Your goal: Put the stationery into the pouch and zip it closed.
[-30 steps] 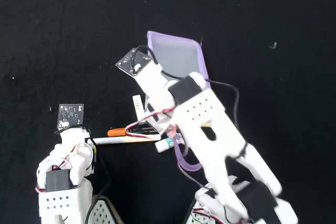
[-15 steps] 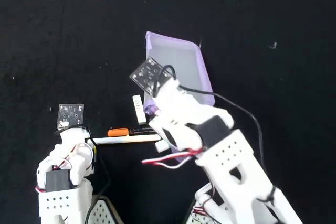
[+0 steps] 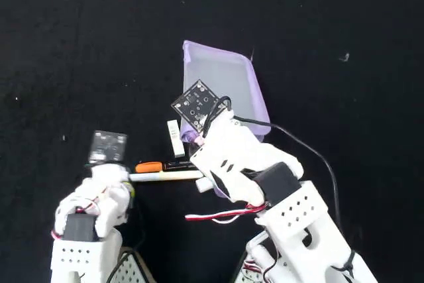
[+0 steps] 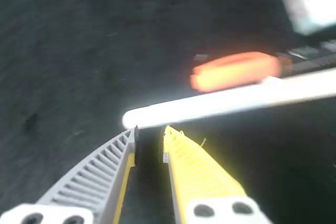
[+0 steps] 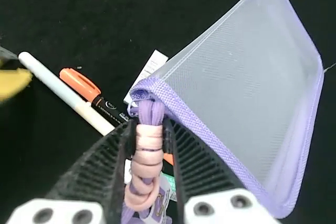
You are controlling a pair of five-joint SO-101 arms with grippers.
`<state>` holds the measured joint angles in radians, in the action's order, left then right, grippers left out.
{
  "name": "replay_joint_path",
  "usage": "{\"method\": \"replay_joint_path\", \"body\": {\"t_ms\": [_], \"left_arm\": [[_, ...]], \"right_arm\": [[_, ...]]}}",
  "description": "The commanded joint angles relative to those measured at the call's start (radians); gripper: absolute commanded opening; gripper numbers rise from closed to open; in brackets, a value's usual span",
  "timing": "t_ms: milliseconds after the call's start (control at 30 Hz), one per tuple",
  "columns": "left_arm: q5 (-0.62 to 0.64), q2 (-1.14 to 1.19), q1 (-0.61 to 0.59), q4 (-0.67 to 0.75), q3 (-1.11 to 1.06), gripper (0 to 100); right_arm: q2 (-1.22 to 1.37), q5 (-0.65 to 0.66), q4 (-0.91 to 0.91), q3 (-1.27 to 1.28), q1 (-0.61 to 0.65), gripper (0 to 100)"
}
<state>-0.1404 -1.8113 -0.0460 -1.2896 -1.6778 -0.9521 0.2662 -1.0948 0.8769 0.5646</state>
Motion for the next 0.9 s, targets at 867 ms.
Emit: {"method": "replay_joint_path", "body": {"t_ms": [867], "left_arm": [[-0.143, -0.006, 0.400, 0.717, 0.064, 10]], "right_arm": [[-0.050, -0.003, 0.026, -0.004, 0.012, 1.1]]}}
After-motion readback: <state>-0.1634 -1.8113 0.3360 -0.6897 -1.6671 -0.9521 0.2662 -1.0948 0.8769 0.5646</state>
